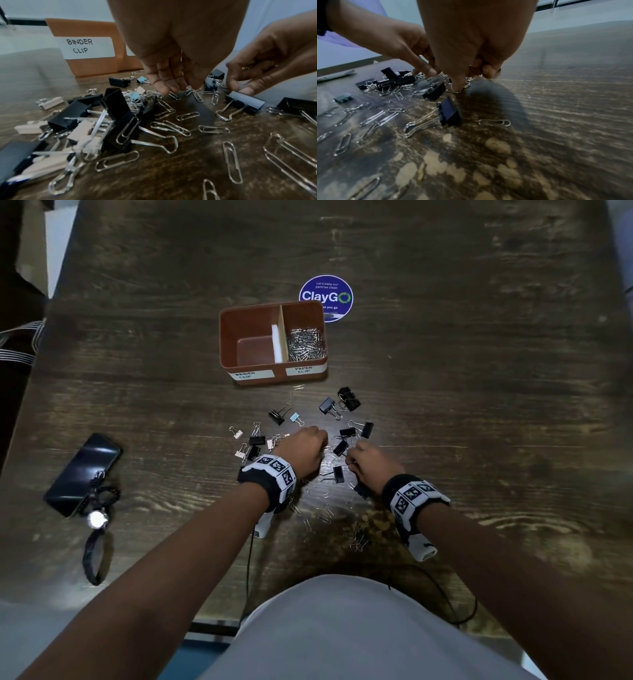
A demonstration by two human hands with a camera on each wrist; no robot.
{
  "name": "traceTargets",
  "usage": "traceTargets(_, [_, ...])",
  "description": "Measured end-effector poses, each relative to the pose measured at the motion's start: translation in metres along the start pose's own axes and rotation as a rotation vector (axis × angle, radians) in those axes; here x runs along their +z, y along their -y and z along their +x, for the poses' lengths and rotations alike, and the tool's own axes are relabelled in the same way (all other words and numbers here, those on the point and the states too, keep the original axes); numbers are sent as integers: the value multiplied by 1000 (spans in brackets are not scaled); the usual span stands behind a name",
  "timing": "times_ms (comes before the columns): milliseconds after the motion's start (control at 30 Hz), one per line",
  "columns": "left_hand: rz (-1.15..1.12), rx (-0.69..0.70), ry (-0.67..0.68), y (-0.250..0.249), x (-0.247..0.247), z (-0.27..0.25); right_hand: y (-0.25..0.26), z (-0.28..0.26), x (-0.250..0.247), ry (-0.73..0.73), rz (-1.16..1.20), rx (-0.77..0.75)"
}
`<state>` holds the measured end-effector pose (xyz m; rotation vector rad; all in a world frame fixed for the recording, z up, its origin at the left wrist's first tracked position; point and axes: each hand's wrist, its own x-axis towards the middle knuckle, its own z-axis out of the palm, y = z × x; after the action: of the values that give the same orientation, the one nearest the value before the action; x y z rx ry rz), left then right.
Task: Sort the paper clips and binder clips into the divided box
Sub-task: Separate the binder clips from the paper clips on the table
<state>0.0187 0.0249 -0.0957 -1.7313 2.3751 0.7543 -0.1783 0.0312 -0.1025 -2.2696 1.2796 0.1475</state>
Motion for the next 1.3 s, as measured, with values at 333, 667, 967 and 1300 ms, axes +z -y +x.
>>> traceTargets(333, [105, -105, -31, -18, 11, -4, -8, -12, 9, -68, -6, -32])
traceTargets(667, [-131, -152, -21, -15, -2, -5, -4, -9, 8, 89, 44, 14])
traceTargets(967, [-398, -150, -112, 19, -15, 2, -10, 7, -23, -105, 632, 249])
traceTargets(1300, [-280, -116, -171, 17, -16, 17, 16, 27, -44, 97, 613, 140])
